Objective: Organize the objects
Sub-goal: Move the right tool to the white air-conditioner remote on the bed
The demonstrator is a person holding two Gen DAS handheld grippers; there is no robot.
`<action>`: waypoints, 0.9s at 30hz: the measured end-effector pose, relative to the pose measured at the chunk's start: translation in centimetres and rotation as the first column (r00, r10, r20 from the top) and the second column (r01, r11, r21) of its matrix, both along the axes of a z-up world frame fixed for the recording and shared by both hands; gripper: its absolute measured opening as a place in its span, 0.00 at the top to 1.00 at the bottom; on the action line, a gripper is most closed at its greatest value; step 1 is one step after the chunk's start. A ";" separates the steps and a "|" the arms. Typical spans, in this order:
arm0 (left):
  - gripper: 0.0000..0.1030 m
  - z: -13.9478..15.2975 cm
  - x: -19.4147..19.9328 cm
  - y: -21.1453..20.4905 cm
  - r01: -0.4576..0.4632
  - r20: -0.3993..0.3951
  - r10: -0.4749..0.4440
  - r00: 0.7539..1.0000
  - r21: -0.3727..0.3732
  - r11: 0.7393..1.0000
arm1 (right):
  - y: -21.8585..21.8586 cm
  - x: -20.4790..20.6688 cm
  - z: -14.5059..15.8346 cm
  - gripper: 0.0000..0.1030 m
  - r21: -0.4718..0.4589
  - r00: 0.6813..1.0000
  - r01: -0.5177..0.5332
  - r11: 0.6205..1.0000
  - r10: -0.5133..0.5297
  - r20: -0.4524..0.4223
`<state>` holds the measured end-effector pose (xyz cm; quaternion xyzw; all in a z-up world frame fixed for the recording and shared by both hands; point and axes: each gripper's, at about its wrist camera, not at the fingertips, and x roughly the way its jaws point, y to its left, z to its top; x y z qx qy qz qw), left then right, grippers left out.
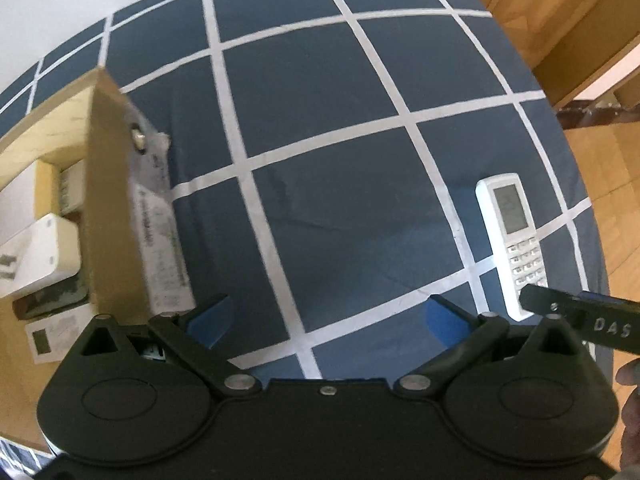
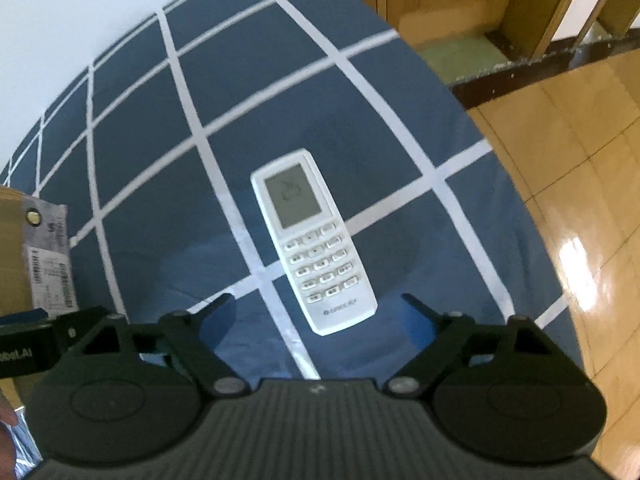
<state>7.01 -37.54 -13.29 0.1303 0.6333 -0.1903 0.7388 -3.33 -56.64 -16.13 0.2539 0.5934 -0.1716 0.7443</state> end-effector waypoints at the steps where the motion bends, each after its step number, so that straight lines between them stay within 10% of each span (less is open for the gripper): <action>1: 0.00 -0.4 0.1 -0.3 0.006 -0.003 -0.006 1.000 0.008 1.000 | -0.2 0.1 -0.5 0.23 0.003 1.000 0.002 1.000 -0.002 -0.008; 27: 0.00 -3.3 0.2 -3.9 0.074 -0.061 -0.072 0.996 0.029 0.997 | -2.3 -0.5 -3.4 0.46 -0.024 0.996 0.043 0.999 -0.044 -0.078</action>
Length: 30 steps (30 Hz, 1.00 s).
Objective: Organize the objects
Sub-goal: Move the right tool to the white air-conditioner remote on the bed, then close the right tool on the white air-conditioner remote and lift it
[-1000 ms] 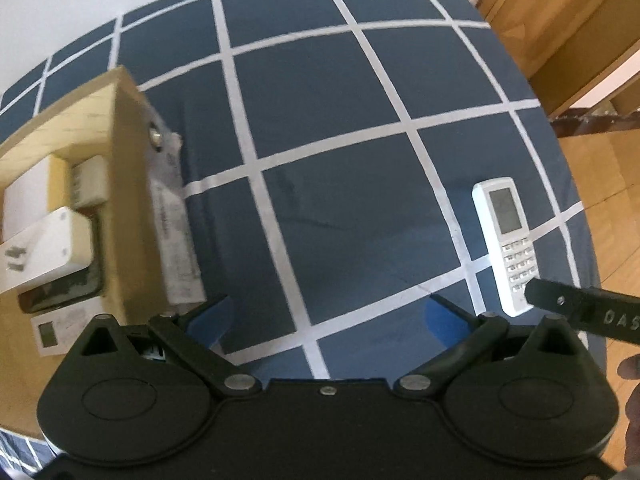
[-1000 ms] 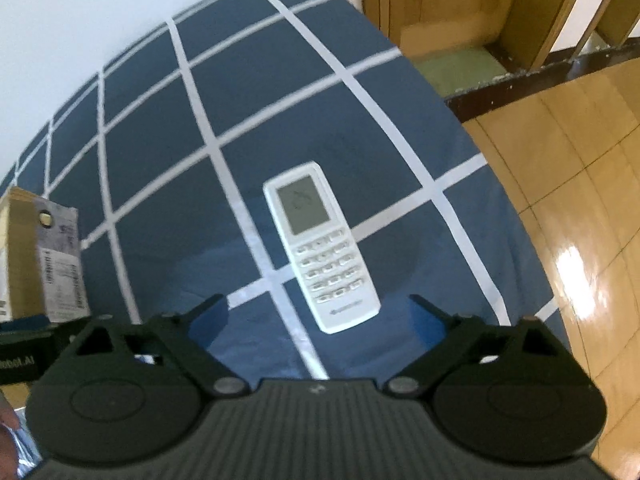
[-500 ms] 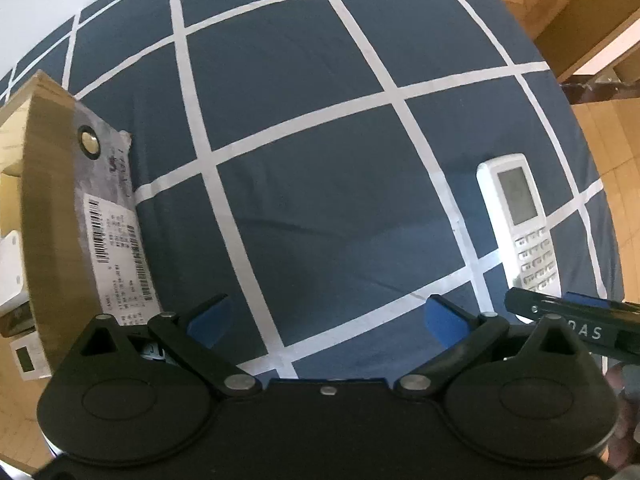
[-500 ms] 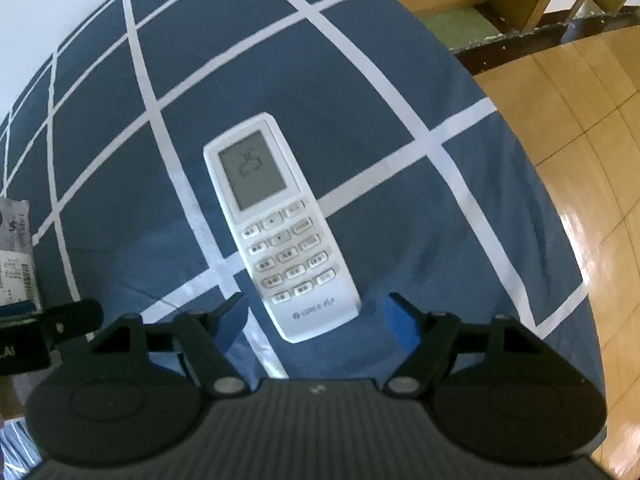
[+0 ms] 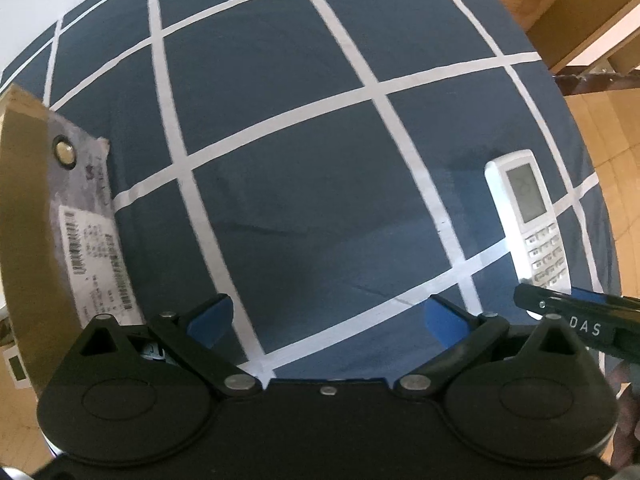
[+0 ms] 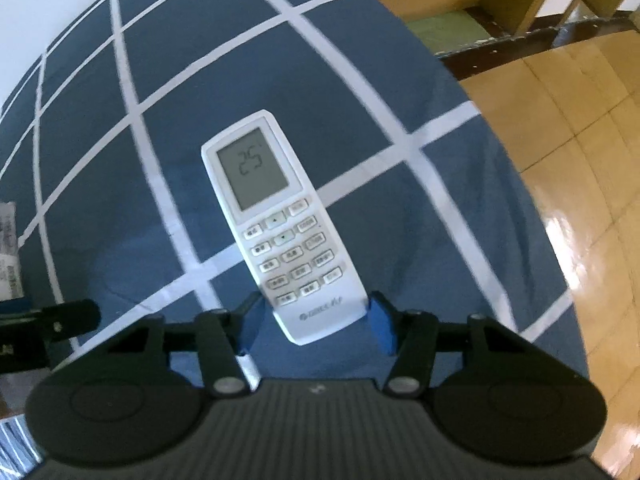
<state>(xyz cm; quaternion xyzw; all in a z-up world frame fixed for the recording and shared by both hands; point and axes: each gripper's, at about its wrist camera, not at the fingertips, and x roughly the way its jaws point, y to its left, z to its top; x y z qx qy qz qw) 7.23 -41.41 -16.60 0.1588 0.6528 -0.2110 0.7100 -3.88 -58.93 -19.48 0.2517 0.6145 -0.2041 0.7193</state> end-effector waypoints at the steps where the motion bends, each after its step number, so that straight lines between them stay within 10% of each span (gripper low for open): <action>1: 0.00 -0.1 0.0 -0.3 0.005 -0.002 -0.005 1.000 0.001 1.000 | -0.3 -0.1 0.0 0.46 0.000 1.000 0.011 1.000 -0.011 -0.001; 20: 0.00 -0.7 -0.5 -5.0 0.123 -0.019 -0.123 0.992 -0.012 0.992 | -5.1 -2.0 0.4 0.44 -0.075 0.989 0.146 0.986 -0.148 -0.021; 30: 0.00 -0.5 -1.1 -10.6 0.314 -0.003 -0.314 0.949 -0.039 0.949 | -8.0 -3.6 2.0 0.38 0.082 0.926 0.347 0.934 -0.355 0.127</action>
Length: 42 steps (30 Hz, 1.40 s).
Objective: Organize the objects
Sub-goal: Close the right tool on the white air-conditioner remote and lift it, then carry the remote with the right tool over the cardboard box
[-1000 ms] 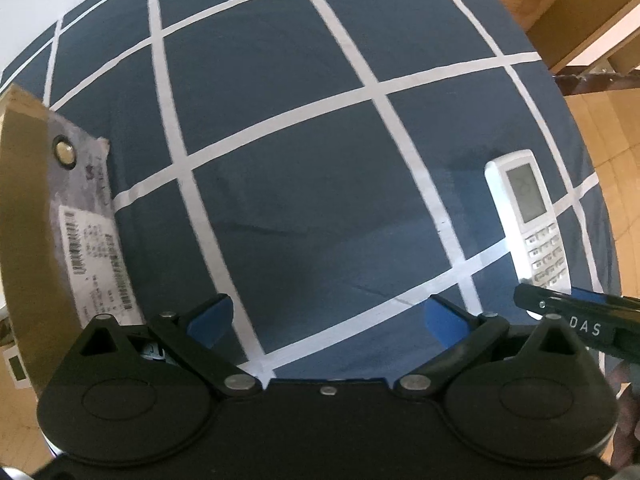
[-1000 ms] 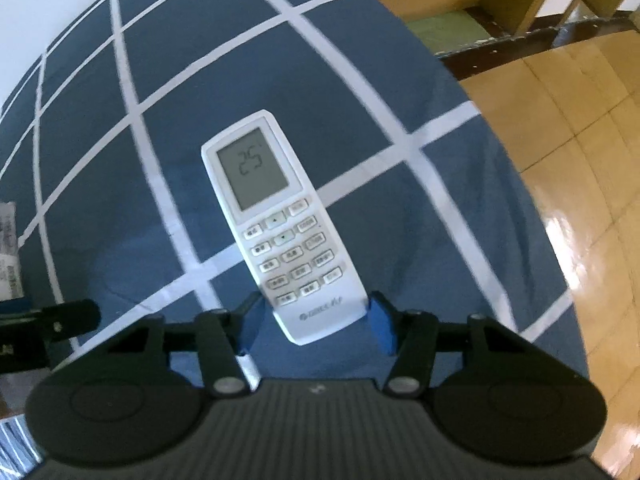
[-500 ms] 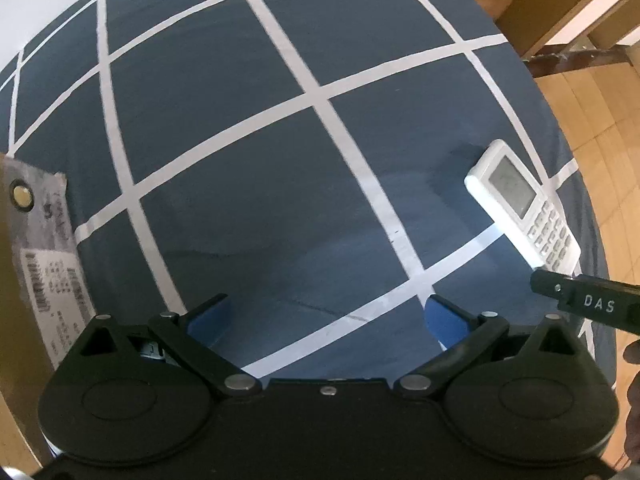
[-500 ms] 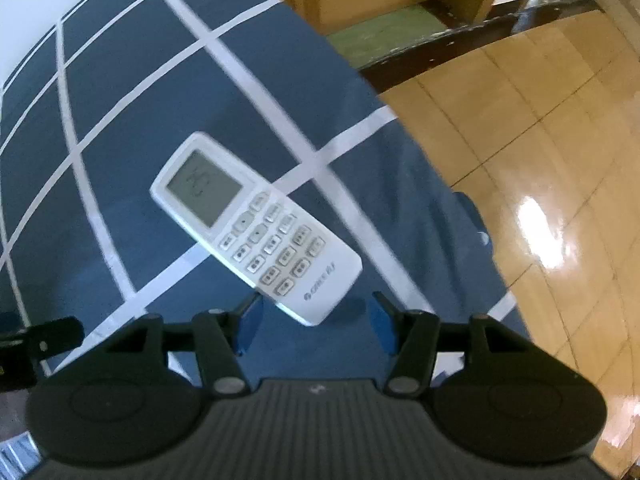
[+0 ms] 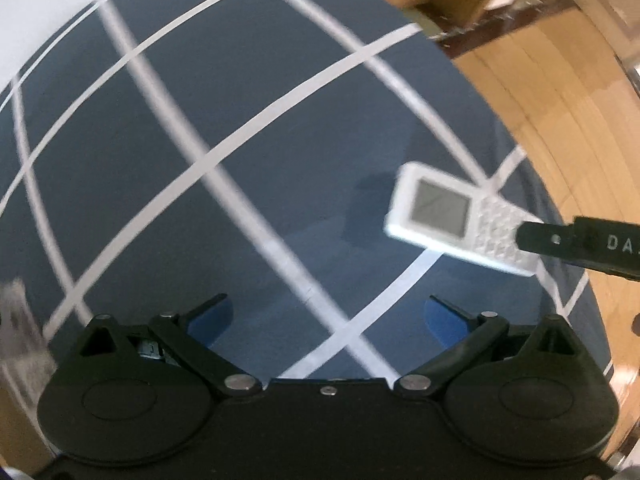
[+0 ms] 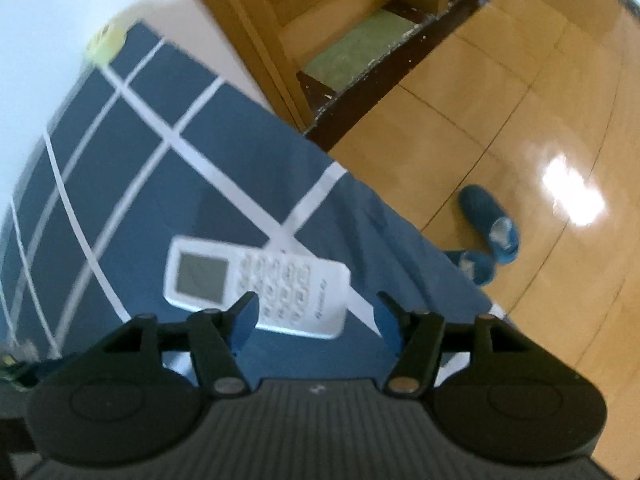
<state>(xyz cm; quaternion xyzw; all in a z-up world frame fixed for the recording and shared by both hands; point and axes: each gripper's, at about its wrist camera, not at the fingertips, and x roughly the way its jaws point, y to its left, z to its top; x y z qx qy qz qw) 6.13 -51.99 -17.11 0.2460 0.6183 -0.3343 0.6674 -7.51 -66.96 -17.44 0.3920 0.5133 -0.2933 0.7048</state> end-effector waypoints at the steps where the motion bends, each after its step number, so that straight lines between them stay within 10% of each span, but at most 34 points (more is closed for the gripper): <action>1: 0.00 -0.1 0.0 -0.7 0.024 -0.004 -0.024 1.000 -0.002 1.000 | 0.0 0.0 0.0 0.38 0.009 1.000 0.015 1.000 -0.015 0.011; 16: 0.00 -2.4 -0.7 -7.3 0.252 -0.080 -0.254 0.964 -0.036 0.967 | -1.2 1.0 -3.0 0.32 0.103 0.994 0.110 0.989 -0.110 -0.008; 42: 0.20 -2.8 -1.6 -7.1 0.213 -0.125 -0.219 0.968 -0.060 0.975 | -0.3 1.7 -2.4 0.34 0.096 1.000 0.008 0.995 -0.008 0.001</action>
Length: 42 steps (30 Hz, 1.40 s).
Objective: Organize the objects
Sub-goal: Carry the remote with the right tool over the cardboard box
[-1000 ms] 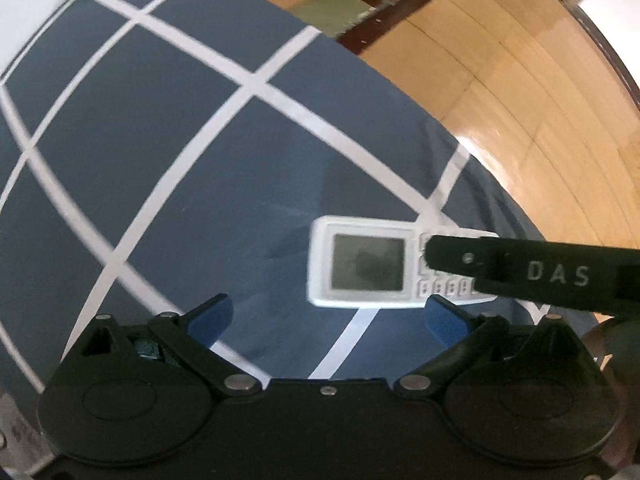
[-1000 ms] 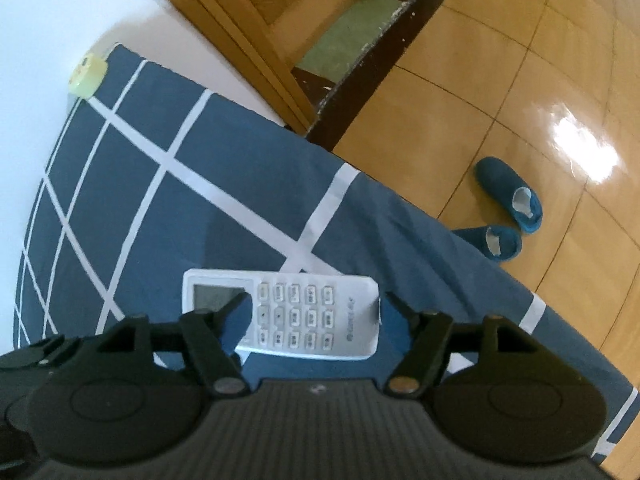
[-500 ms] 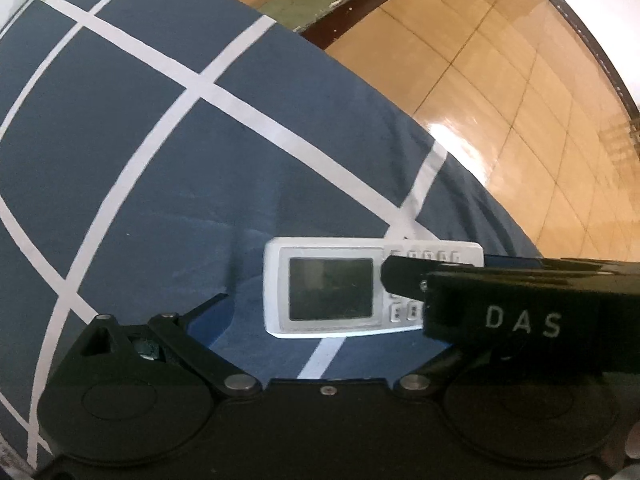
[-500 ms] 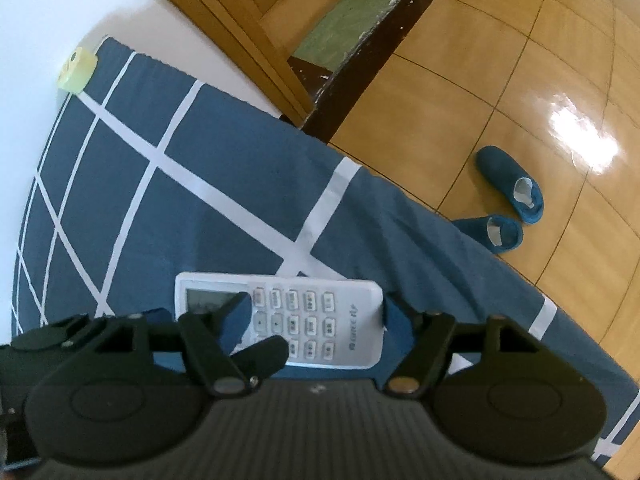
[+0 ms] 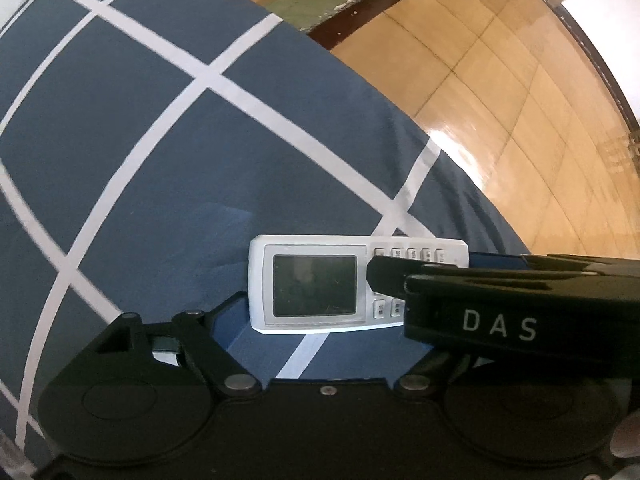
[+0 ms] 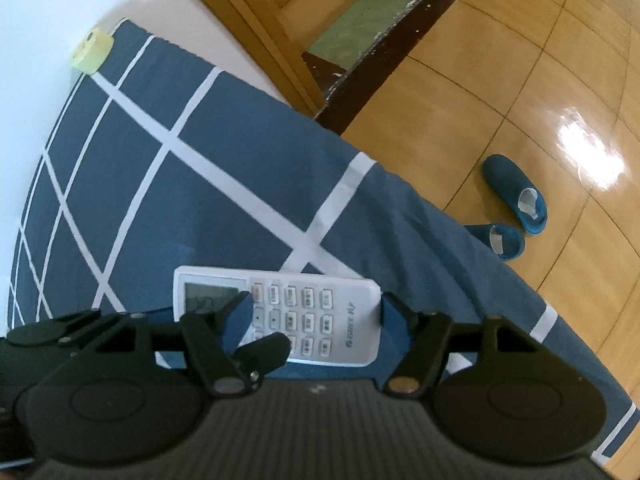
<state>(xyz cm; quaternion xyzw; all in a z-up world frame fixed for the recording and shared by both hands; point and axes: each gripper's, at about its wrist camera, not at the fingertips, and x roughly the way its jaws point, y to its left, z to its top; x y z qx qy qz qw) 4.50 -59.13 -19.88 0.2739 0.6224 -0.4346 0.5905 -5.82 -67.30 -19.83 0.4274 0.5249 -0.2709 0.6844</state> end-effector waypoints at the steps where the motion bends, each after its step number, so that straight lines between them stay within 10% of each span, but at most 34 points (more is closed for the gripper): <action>1: 0.20 0.2 0.1 0.3 -0.009 0.003 0.009 1.000 -0.001 1.000 | 0.2 0.1 0.2 0.34 -0.002 1.000 -0.009 1.000 0.009 0.004; 18: 0.20 8.1 0.6 10.0 -0.257 0.111 0.263 0.958 -0.066 0.964 | 7.3 2.8 7.7 0.34 -0.071 0.960 -0.248 0.966 0.255 0.115; 42: 0.20 15.0 1.5 33.1 -0.603 0.148 0.624 0.767 -0.166 0.780 | 27.4 7.7 14.5 0.34 -0.175 0.780 -0.581 0.795 0.606 0.159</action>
